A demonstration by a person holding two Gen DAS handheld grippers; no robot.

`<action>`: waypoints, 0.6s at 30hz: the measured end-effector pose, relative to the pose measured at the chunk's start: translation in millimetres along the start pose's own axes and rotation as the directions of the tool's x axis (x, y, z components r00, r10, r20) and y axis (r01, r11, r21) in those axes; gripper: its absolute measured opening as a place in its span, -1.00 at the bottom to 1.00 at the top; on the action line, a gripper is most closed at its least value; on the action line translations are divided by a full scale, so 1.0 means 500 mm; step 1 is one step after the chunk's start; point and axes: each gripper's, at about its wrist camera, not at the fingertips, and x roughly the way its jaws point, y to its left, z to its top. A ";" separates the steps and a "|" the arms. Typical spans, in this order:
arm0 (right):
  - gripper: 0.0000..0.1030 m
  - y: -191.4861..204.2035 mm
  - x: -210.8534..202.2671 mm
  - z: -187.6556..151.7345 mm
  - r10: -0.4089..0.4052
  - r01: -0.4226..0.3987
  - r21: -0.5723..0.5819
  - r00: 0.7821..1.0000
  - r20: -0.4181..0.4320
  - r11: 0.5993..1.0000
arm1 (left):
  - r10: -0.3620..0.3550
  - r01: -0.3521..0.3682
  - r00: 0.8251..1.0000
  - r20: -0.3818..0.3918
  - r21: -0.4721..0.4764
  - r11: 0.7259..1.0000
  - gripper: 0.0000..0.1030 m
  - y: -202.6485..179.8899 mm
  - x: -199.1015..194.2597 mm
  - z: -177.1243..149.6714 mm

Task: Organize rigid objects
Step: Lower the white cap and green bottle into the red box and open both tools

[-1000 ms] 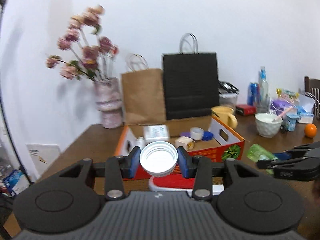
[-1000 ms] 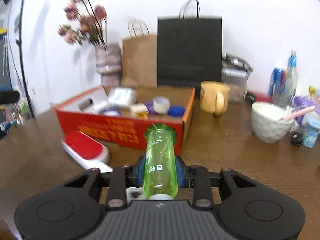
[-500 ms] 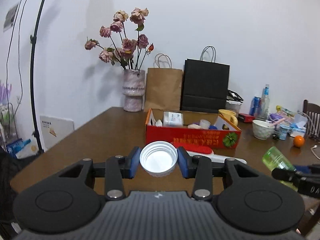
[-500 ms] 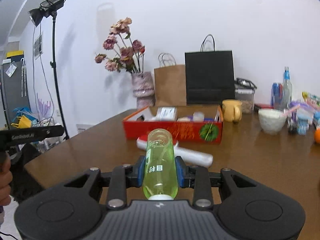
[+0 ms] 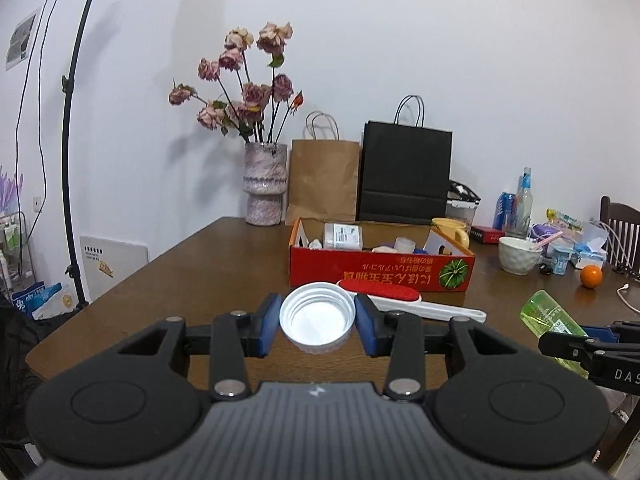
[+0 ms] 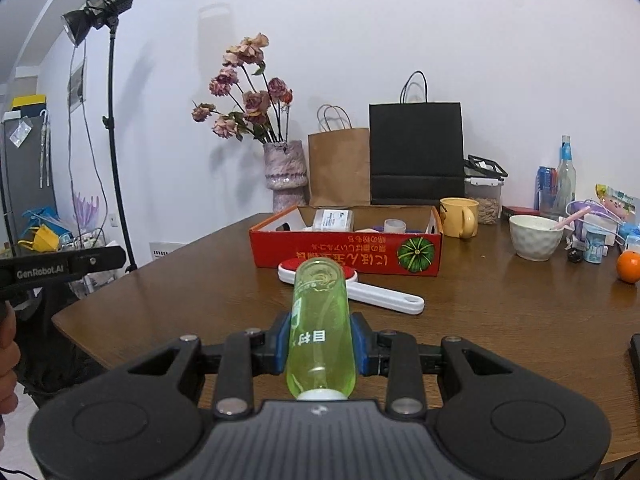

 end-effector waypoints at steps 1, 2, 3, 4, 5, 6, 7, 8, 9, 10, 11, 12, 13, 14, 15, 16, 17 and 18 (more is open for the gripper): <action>-0.41 -0.003 0.009 0.002 -0.002 0.002 -0.001 1.000 -0.002 1.000 | 0.000 0.000 1.000 -0.003 0.001 1.000 -0.21 0.000 0.008 0.002; -0.41 -0.007 0.020 0.008 -0.004 0.004 -0.004 1.000 -0.003 1.000 | -0.002 0.002 1.000 -0.005 0.005 1.000 -0.21 0.000 0.019 0.005; -0.41 -0.013 0.031 0.016 -0.004 0.004 -0.009 1.000 -0.004 1.000 | -0.002 0.002 1.000 -0.008 0.009 1.000 -0.21 -0.001 0.032 0.011; -0.41 -0.020 0.043 0.028 -0.007 0.007 -0.015 1.000 0.001 1.000 | -0.001 0.002 1.000 -0.005 0.011 1.000 -0.21 -0.002 0.045 0.019; -0.41 -0.030 0.057 0.043 -0.011 0.012 -0.024 1.000 0.010 1.000 | -0.007 0.007 1.000 -0.002 0.013 1.000 -0.21 -0.003 0.059 0.028; -0.41 -0.041 0.073 0.061 -0.012 0.012 -0.029 1.000 0.018 0.999 | -0.019 0.019 1.000 0.001 0.013 1.000 -0.21 -0.006 0.077 0.042; -0.41 -0.055 0.092 0.083 -0.012 0.013 -0.032 0.999 0.030 0.999 | -0.032 0.032 0.999 0.005 0.014 0.999 -0.21 -0.008 0.095 0.057; -0.41 -0.070 0.115 0.108 -0.012 0.013 -0.037 0.999 0.036 0.999 | -0.050 0.049 0.999 0.009 0.018 0.999 -0.21 -0.011 0.117 0.074; -0.41 -0.085 0.141 0.133 -0.013 0.014 -0.041 0.999 0.037 0.999 | -0.061 0.061 0.998 0.013 0.022 0.998 -0.21 -0.015 0.146 0.095; -0.41 -0.101 0.167 0.159 -0.016 0.017 -0.041 0.999 0.040 0.999 | -0.068 0.067 0.998 0.015 0.024 0.997 -0.21 -0.019 0.175 0.115; -0.41 -0.119 0.202 0.190 -0.014 0.016 -0.039 0.999 0.035 0.999 | -0.077 0.076 0.997 0.009 0.025 0.997 -0.21 -0.020 0.209 0.137; -0.41 -0.135 0.233 0.215 -0.015 0.016 -0.038 0.999 0.032 0.999 | -0.076 0.076 0.997 0.000 0.024 0.997 -0.21 -0.022 0.247 0.163; -0.41 -0.149 0.259 0.236 -0.021 0.022 -0.038 0.999 0.028 0.999 | -0.073 0.073 0.997 0.004 0.029 0.997 -0.21 -0.026 0.275 0.183; -0.41 -0.165 0.296 0.260 -0.024 0.024 -0.047 1.000 0.006 0.999 | -0.076 0.076 0.997 0.012 0.048 0.996 -0.21 -0.030 0.306 0.201; -0.41 -0.180 0.327 0.278 -0.022 0.022 -0.044 1.000 -0.010 0.999 | -0.075 0.074 0.997 0.010 0.065 0.995 -0.21 -0.035 0.340 0.218; -0.41 -0.195 0.360 0.295 -0.021 0.020 -0.032 0.999 -0.029 0.999 | -0.071 0.071 0.997 -0.008 0.072 0.995 -0.21 -0.038 0.378 0.234; -0.41 -0.210 0.397 0.311 -0.018 0.016 -0.031 0.998 -0.061 0.999 | -0.086 0.088 0.996 -0.037 0.076 0.993 -0.21 -0.041 0.422 0.248; -0.41 -0.224 0.435 0.323 -0.026 0.023 -0.029 0.996 -0.084 0.999 | -0.104 0.109 0.992 -0.067 0.075 0.991 -0.21 -0.042 0.461 0.258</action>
